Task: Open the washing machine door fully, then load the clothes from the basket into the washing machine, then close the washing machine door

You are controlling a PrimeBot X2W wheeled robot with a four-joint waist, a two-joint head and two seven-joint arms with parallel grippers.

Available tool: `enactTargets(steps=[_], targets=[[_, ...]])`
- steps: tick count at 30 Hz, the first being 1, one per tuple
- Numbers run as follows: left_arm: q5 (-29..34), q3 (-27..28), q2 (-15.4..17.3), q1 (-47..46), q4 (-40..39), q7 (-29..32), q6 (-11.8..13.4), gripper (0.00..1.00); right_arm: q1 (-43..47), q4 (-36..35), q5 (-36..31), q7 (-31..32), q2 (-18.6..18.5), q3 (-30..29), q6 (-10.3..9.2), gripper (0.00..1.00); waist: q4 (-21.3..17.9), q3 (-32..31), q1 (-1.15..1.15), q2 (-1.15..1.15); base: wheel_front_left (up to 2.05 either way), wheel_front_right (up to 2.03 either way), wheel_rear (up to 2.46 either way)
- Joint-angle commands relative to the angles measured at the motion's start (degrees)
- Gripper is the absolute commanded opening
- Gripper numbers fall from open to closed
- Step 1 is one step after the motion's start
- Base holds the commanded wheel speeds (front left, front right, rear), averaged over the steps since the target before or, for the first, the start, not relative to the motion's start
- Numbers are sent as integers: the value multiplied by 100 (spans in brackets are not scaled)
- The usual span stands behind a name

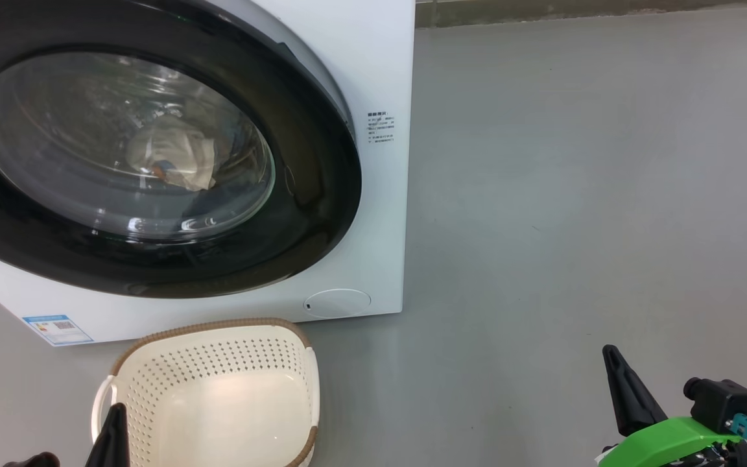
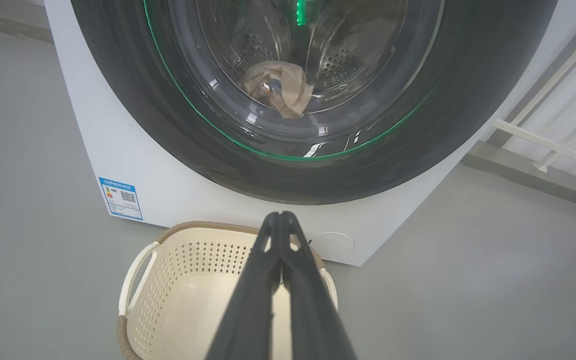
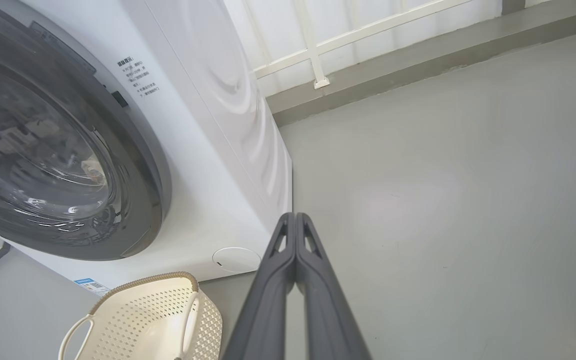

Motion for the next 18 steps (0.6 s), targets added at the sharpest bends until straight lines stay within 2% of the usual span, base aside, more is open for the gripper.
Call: enactTargets(steps=[1,18], targets=[[-162,96,72,-178,-113,44,12,0,-131,-173,190,54,-35,-46,1,0,-2,-5,0,0,0,0,0],[-1056,177,-5,-298,-104,311,22,0,-158,-264,1117,324,12,-179,1,0,-26,-53,0,0,0,0,0]])
